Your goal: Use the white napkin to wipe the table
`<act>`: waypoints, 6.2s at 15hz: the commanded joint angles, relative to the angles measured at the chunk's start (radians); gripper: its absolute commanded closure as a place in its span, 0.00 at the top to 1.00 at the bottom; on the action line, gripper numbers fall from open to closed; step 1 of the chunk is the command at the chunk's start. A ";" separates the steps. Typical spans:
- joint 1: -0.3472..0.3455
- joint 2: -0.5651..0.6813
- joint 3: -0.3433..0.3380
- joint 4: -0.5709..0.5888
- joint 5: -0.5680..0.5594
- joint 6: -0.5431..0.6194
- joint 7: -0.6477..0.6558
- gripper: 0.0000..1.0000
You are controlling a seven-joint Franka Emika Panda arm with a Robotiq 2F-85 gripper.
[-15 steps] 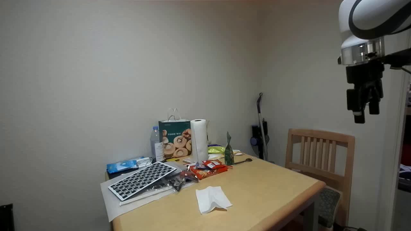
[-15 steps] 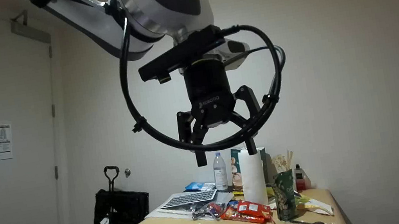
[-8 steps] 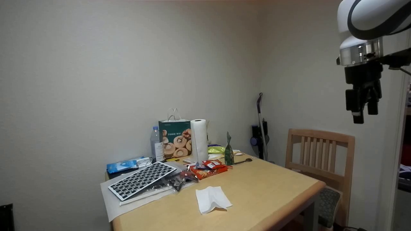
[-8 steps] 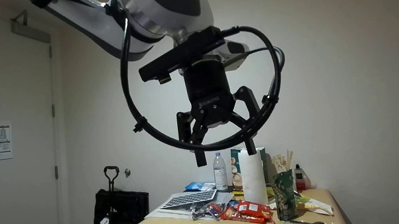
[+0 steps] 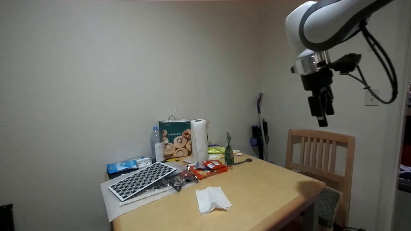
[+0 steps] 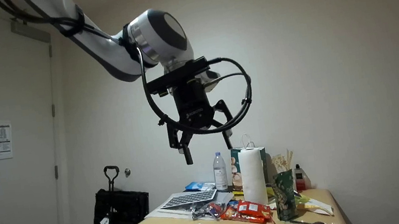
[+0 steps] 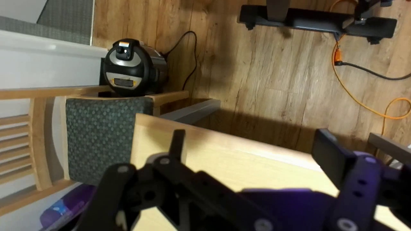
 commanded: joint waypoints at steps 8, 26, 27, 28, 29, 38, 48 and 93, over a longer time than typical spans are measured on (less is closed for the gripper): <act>0.059 0.140 0.023 0.112 0.081 -0.037 -0.020 1.00; 0.096 0.453 0.095 0.250 0.282 0.155 0.264 1.00; 0.104 0.487 0.103 0.267 0.259 0.169 0.300 1.00; 0.115 0.523 0.110 0.289 0.236 0.178 0.336 1.00; 0.125 0.555 0.113 0.312 0.218 0.173 0.365 1.00; 0.131 0.581 0.107 0.324 0.275 0.158 0.324 1.00; 0.202 0.833 0.103 0.548 0.306 0.241 0.464 1.00; 0.166 1.223 0.106 0.786 0.541 0.417 0.561 0.55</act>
